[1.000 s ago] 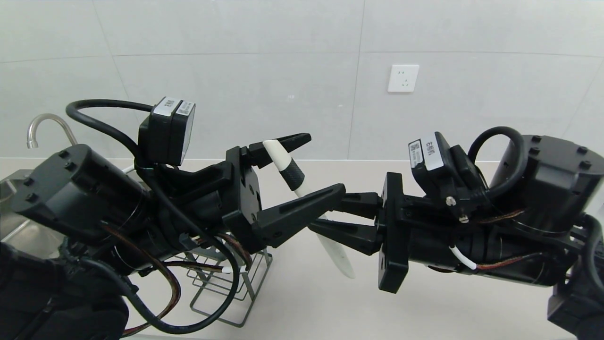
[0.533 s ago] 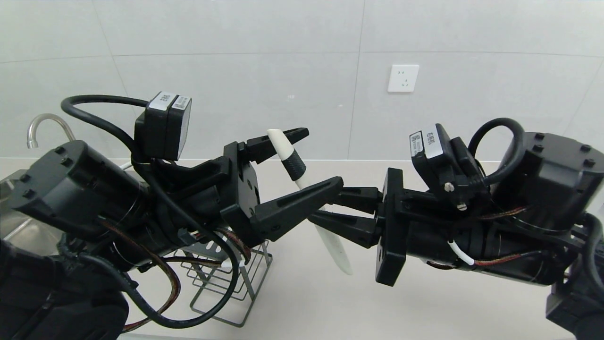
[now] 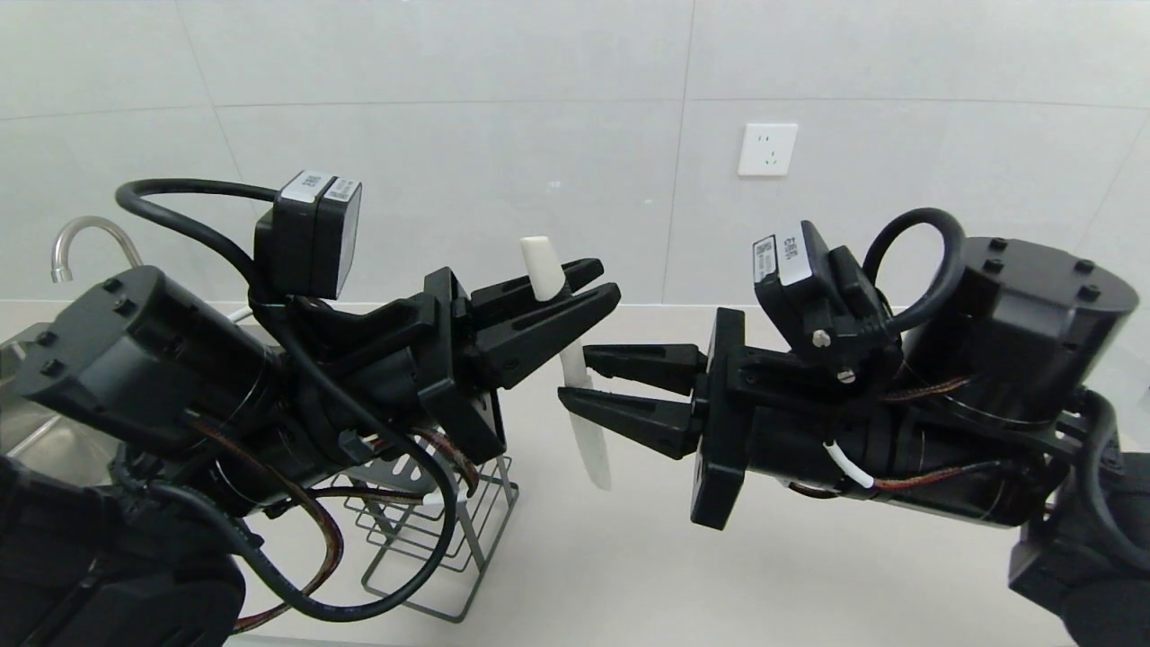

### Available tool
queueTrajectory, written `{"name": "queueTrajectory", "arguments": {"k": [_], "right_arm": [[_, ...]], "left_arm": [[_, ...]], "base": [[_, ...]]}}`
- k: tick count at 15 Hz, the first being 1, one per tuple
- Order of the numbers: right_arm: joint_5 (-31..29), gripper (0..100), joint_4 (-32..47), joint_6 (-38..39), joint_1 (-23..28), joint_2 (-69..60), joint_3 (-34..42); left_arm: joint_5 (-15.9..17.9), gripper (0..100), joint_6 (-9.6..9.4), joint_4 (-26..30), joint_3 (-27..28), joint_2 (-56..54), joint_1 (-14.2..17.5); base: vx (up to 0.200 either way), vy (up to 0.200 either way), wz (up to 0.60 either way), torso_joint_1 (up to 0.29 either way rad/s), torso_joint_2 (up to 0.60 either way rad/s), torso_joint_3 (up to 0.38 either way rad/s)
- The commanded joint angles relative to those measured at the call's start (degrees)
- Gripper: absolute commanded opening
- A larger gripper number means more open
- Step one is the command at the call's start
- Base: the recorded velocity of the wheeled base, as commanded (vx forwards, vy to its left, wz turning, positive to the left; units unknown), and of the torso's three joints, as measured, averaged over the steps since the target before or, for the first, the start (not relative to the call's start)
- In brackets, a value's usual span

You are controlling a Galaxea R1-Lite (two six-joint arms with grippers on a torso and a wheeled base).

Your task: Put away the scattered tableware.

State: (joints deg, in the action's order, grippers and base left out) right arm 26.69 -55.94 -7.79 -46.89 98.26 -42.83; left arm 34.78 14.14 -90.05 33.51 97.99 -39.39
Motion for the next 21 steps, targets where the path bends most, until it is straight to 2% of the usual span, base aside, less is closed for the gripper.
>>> {"name": "queueTrajectory", "arguments": {"k": [1, 2, 3, 8, 12, 13, 16, 17, 19, 21], "right_arm": [[-0.3, 0, -0.2, -0.2, 0.0, 1.2, -0.8], [-0.6, 0, -0.1, -0.2, 0.0, 1.1, -0.9], [-0.8, 100, 0.0, -0.2, 0.0, 1.1, -0.9], [-2.8, 100, 0.0, -0.2, 0.7, -1.3, 4.8], [-2.9, 100, 0.0, -0.1, 4.9, -9.8, 14.7], [-3.1, 100, 0.3, 0.1, 6.5, -15.9, 19.2], [-10.6, 100, 4.6, 3.7, 13.2, -37.1, 30.0], [-14.4, 100, 8.9, 3.9, 18.4, -46.9, 32.9], [-16.9, 100, 13.9, 3.9, 25.6, -56.1, 34.1], [-16.8, 100, 17.8, 4.0, 33.3, -64.0, 35.0]], "left_arm": [[0.1, 0, 0.01, 0.1, -0.1, -0.3, 0.1], [0.1, 0, 0.01, 0.1, -0.1, -0.3, 0.3], [0.1, 0, 0.01, 0.1, -0.1, -0.3, 0.5], [-0.1, 0, -0.08, 0.1, -0.5, -0.3, 0.7], [-0.1, 0, -0.96, 0.1, -0.4, -0.7, 2.6], [0.0, 0, -1.22, 0.1, -0.4, -2.2, 4.0], [0.4, 0, -1.48, 0.1, -0.6, -6.3, 5.5], [0.5, 0, -1.48, 0.1, -0.6, -8.3, 5.7], [0.3, 0, -1.66, 0.1, -1.0, -9.6, 6.1], [0.5, 0, -3.59, 0.1, -1.0, -10.4, 9.2]], "base": [[0.000, 0.000, 0.00, 0.000, 0.00, 0.000], [0.000, 0.000, 0.00, 0.000, 0.00, 0.000], [0.000, 0.000, 0.00, 0.000, 0.00, 0.000], [0.000, 0.000, 0.00, 0.000, 0.00, 0.000], [0.000, 0.000, 0.00, 0.000, 0.00, 0.000], [0.000, 0.000, 0.00, 0.000, 0.00, 0.000], [0.000, 0.000, 0.00, 0.000, 0.00, 0.000], [0.000, 0.000, 0.00, 0.000, 0.00, 0.000], [0.000, 0.000, 0.00, 0.000, 0.00, 0.000], [0.000, 0.000, 0.00, 0.000, 0.00, 0.000]]}}
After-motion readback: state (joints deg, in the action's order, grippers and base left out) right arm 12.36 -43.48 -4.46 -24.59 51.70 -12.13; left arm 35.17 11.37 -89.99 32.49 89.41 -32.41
